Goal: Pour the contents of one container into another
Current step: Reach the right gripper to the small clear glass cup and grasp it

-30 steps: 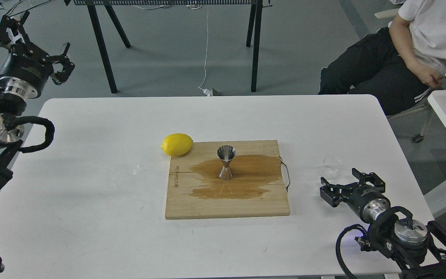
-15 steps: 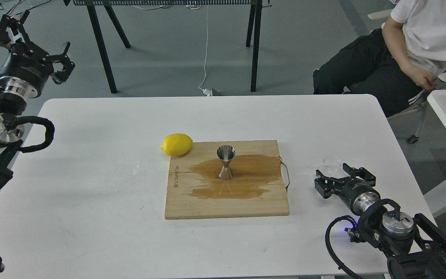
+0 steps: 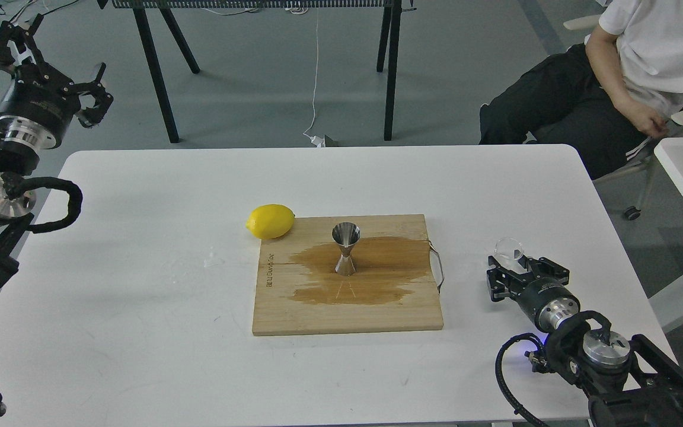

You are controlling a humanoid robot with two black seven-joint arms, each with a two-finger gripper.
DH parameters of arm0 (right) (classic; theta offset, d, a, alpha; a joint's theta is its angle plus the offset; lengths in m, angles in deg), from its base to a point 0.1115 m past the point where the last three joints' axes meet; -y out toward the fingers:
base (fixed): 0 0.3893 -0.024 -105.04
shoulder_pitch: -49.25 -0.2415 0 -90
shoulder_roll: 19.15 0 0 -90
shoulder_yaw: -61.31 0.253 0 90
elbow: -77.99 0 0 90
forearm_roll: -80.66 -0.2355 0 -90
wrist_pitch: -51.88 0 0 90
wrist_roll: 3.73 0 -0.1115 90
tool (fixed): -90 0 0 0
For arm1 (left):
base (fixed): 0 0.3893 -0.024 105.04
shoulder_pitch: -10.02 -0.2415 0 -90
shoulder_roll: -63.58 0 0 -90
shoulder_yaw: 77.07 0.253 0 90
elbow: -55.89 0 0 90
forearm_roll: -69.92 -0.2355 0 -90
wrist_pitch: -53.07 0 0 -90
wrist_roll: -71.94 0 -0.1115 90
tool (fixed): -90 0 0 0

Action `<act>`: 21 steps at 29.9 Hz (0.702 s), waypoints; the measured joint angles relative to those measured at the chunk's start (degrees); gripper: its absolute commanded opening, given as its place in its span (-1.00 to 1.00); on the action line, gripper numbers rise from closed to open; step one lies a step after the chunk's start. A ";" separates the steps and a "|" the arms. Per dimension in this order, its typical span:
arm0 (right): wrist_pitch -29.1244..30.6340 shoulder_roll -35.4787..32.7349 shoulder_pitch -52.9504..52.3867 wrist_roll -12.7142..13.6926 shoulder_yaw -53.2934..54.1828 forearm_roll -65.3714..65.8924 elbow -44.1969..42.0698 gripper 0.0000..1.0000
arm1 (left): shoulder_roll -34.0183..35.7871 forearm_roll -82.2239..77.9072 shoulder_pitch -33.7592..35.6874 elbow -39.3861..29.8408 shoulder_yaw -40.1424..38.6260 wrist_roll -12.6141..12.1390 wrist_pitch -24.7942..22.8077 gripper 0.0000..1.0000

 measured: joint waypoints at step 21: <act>-5.69 -4.87 3.38 -0.18 -4.67 9.38 29.67 -0.13 | 0.46 0.07 -0.10 -0.08 0.00 0.12 0.00 1.00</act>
